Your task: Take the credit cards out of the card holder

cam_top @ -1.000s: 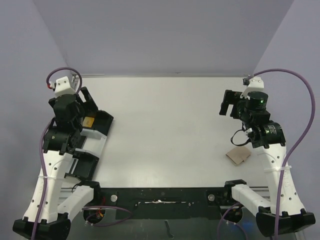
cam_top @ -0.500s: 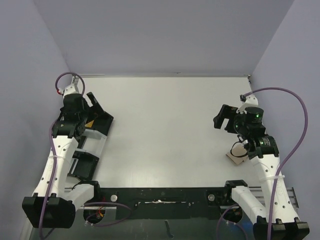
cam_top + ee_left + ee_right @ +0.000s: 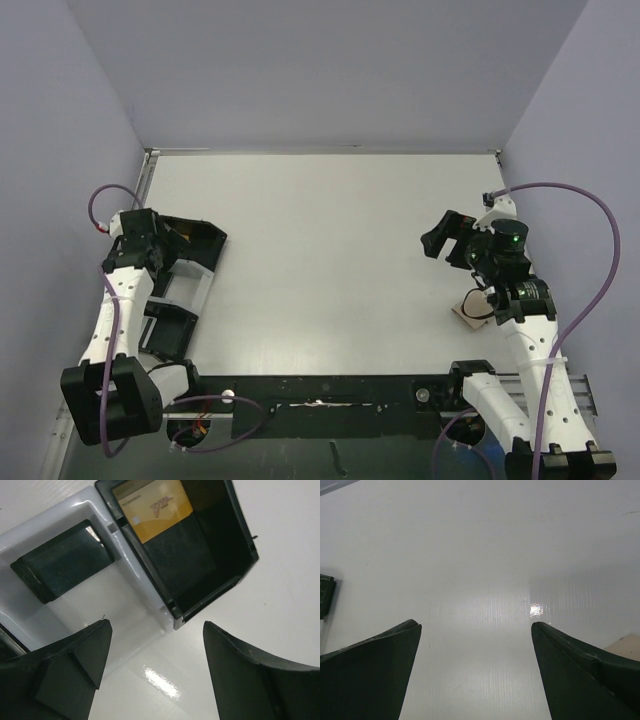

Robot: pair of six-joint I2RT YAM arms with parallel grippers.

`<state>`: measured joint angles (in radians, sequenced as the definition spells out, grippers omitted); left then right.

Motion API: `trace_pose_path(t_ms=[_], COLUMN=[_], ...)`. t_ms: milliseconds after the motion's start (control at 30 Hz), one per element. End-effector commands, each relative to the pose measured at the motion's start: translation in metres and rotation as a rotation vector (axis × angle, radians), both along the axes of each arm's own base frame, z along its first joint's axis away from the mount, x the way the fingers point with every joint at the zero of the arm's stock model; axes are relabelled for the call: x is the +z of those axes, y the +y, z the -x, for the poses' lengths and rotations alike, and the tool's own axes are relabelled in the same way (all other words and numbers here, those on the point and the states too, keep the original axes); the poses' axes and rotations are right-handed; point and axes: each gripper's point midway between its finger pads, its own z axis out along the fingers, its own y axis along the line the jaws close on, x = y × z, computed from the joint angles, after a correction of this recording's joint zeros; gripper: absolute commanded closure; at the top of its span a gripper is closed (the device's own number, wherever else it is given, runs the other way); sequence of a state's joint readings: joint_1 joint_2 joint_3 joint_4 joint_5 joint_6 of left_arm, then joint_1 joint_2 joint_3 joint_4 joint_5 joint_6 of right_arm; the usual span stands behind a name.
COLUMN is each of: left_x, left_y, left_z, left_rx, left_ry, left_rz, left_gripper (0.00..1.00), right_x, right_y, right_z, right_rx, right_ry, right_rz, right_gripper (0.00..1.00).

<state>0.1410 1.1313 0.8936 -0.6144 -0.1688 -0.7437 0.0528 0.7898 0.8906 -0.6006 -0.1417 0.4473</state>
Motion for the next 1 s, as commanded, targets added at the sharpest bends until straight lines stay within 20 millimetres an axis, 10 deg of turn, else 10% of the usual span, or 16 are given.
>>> trace_pose_path(t_ms=[0,567,967], left_x=[-0.006,-0.047,-0.046], left_y=[0.013,0.013,-0.021], left_z=[-0.014,-0.042,-0.057], left_rx=[0.088,0.044,-0.066], left_ry=[-0.049,0.043,-0.026], left_rz=[0.047,0.096,0.224], left_gripper=[0.29,0.5,0.76], right_x=[0.014,0.011,-0.004], right_y=[0.003,0.007,0.005], right_z=[-0.009,-0.009,-0.006], right_rx=[-0.003,-0.003,-0.021], right_ry=[-0.055,-0.03,0.01], right_rz=[-0.039,-0.074,-0.071], right_gripper=[0.02,0.02,0.03])
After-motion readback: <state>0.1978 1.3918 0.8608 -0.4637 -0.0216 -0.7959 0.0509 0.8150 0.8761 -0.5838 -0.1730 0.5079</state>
